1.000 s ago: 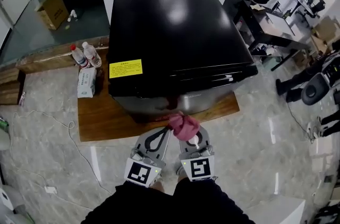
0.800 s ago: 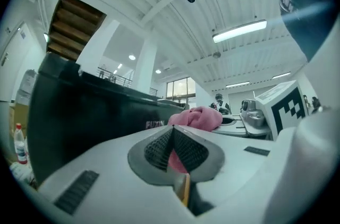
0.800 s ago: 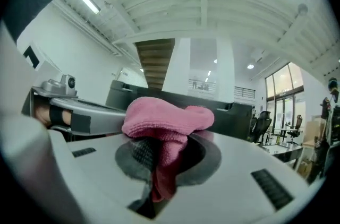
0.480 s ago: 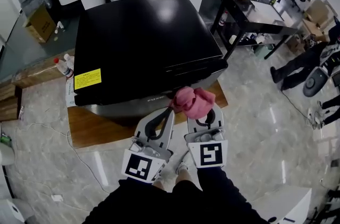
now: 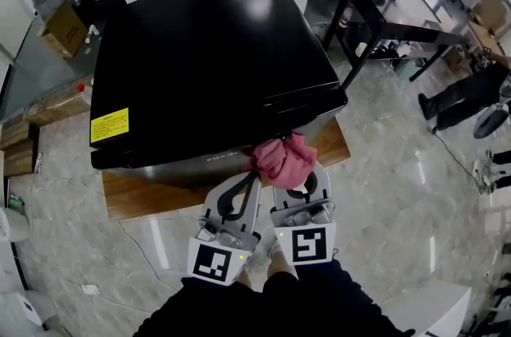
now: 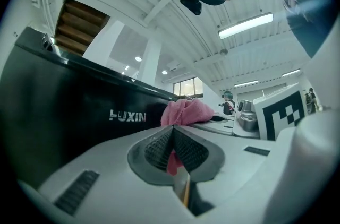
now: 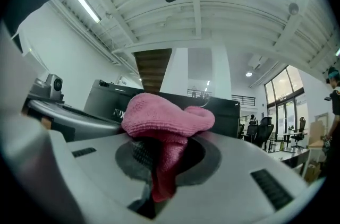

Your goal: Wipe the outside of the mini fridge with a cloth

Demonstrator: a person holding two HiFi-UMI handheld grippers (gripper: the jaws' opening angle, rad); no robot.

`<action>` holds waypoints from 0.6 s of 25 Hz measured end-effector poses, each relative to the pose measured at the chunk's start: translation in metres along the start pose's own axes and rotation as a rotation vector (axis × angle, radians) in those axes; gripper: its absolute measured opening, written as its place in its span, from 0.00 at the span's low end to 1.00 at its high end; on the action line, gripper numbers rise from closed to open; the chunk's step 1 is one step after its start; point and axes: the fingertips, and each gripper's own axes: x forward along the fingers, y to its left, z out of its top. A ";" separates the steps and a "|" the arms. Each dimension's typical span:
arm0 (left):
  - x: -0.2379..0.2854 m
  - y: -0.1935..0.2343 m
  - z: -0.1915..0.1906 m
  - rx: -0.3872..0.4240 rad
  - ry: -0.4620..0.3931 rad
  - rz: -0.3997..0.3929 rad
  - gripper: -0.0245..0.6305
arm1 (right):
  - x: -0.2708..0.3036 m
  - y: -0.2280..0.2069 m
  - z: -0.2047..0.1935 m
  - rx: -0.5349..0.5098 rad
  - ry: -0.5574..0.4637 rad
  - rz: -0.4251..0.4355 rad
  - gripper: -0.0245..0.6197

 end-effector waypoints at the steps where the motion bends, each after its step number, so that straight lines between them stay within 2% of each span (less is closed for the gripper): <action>1: -0.001 0.001 -0.008 0.011 0.009 -0.002 0.05 | 0.000 0.004 -0.006 -0.007 0.008 0.000 0.13; 4: 0.003 0.003 -0.038 0.028 0.038 -0.004 0.05 | -0.001 0.009 -0.035 -0.018 0.042 0.011 0.13; 9: 0.013 -0.001 -0.092 -0.023 0.051 0.009 0.05 | -0.009 0.007 -0.103 0.035 0.112 0.044 0.13; 13: 0.013 -0.001 -0.140 -0.069 0.119 0.013 0.05 | -0.023 0.017 -0.169 0.088 0.299 0.083 0.13; 15: 0.016 0.003 -0.161 -0.084 0.140 0.019 0.05 | -0.025 0.022 -0.193 0.110 0.342 0.095 0.13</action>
